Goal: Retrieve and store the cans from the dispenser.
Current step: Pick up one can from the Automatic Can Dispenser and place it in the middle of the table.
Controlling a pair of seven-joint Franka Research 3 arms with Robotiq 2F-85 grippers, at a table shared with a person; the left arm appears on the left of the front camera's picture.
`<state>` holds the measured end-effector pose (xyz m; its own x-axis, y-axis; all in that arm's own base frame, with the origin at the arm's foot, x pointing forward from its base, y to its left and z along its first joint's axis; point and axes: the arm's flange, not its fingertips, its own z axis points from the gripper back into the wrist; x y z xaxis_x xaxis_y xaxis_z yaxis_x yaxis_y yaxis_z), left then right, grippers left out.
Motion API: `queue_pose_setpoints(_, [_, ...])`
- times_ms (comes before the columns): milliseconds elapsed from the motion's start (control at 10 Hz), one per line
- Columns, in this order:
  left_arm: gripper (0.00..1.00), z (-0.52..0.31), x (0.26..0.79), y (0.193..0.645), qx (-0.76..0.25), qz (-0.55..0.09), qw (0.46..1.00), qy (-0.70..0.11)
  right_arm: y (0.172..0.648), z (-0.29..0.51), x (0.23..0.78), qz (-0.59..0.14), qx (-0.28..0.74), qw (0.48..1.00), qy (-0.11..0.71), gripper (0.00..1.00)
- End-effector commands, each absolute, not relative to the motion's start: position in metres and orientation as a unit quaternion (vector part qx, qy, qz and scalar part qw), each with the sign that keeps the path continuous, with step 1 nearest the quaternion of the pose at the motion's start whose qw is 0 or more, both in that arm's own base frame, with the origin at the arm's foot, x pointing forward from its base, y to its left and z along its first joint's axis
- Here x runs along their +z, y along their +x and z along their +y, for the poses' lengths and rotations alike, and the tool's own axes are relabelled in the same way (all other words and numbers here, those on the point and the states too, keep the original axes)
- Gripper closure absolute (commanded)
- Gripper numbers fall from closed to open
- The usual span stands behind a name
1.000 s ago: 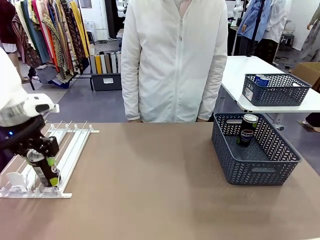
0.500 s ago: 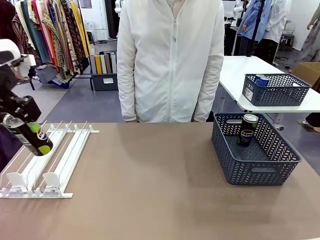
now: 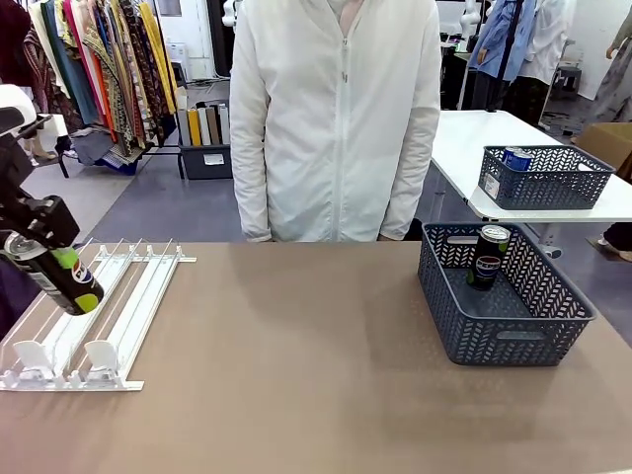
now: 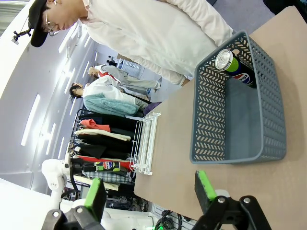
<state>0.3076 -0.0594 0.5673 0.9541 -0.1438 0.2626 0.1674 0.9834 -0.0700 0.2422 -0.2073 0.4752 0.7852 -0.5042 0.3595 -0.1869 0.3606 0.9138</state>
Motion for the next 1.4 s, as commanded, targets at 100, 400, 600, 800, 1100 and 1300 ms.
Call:
queue_pose_setpoints(100, [1.0, -0.1, 0.552, 0.34, -0.082, -0.089, 0.989, -0.089, 0.245, -0.206, 0.477, -0.328, -0.097, 0.754, 0.561, 0.0])
queue_pose_setpoints(400, [1.0, -0.254, 0.499, 0.387, -0.202, -0.043, 0.976, -0.064, 0.245, -0.206, 0.477, -0.328, -0.097, 0.754, 0.561, 0.0])
queue_pose_setpoints(600, [1.0, -0.332, 0.458, 0.395, -0.238, -0.036, 0.969, -0.059, 0.245, -0.206, 0.477, -0.328, -0.097, 0.754, 0.561, 0.0])
queue_pose_setpoints(800, [1.0, -0.371, 0.424, 0.396, -0.212, -0.054, 0.974, -0.051, 0.245, -0.206, 0.477, -0.328, -0.097, 0.754, 0.561, 0.0])
queue_pose_setpoints(1100, [1.0, -0.391, 0.399, 0.395, -0.195, -0.076, 0.978, 0.011, 0.245, -0.206, 0.477, -0.328, -0.097, 0.754, 0.561, 0.0])
queue_pose_setpoints(1300, [1.0, -0.392, 0.396, 0.395, -0.2, -0.063, 0.978, 0.01, 0.245, -0.206, 0.477, -0.328, -0.097, 0.754, 0.561, 0.0])
